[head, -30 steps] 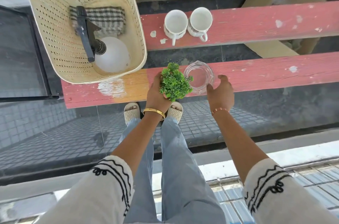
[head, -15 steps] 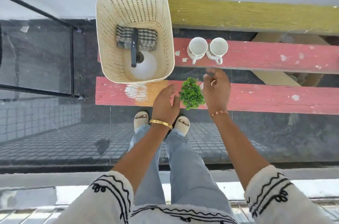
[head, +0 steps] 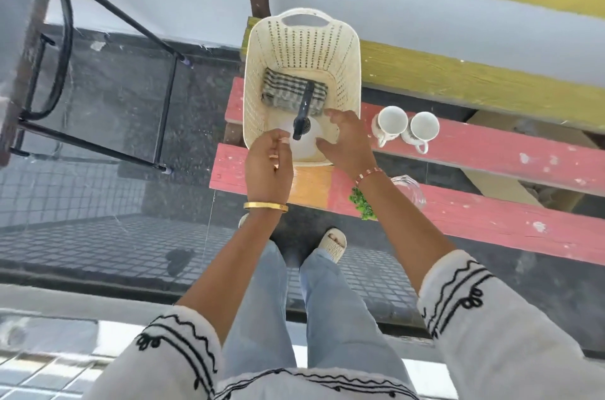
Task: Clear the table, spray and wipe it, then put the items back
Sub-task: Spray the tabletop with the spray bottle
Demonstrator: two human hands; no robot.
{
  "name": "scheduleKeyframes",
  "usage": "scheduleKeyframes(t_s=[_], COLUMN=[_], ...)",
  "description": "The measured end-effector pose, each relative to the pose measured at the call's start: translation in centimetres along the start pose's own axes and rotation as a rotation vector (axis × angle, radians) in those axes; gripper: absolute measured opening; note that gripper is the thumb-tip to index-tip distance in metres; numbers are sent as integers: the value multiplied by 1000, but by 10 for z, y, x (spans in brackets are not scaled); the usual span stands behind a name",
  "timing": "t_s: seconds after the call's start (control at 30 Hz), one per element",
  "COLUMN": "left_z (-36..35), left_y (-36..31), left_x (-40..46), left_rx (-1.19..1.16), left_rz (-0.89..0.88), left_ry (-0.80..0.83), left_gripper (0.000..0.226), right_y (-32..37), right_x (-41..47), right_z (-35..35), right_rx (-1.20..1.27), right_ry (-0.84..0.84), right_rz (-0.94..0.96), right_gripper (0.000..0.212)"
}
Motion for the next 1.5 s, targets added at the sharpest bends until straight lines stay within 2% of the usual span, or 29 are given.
scheduleKeyframes(t_s=[0.1, 0.2, 0.33, 0.6, 0.83, 1.0, 1.2, 1.33, 1.5], left_z=[11, 22, 35, 62, 71, 89, 120, 143, 173], left_y=[7, 12, 12, 18, -3, -47, -96, -102, -99], left_x=[10, 21, 38, 75, 104, 138, 158, 163, 167], left_rx=[19, 33, 51, 97, 57, -77, -207, -217, -223], left_rz=[21, 42, 23, -2, 17, 12, -53, -31, 53], left_ry=[-15, 1, 40, 114, 119, 57, 18, -24, -150], left_gripper=[20, 19, 18, 20, 21, 20, 21, 19, 17], right_y=[5, 12, 17, 35, 100, 154, 190, 216, 270], right_x=[14, 22, 26, 40, 38, 38, 24, 23, 25], right_z=[-30, -47, -58, -54, -21, 21, 38, 28, 12], right_rx=[-78, 17, 135, 203, 332, 616, 738, 777, 795], right_ry=[99, 51, -13, -193, -293, -307, -282, -224, -115], right_rz=[16, -28, -93, -201, -165, -103, -149, -187, -80], right_gripper=[64, 61, 70, 37, 38, 5, 15, 39, 35])
Point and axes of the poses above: each hand's wrist, its own x-axis towards the middle knuckle, its own z-axis out of the back of the hand, y = z × x, the point moved 5 cm from there along x, towards the middle knuckle, and after that the axes turned 9 degrees about -y, right-handed, at the moved point
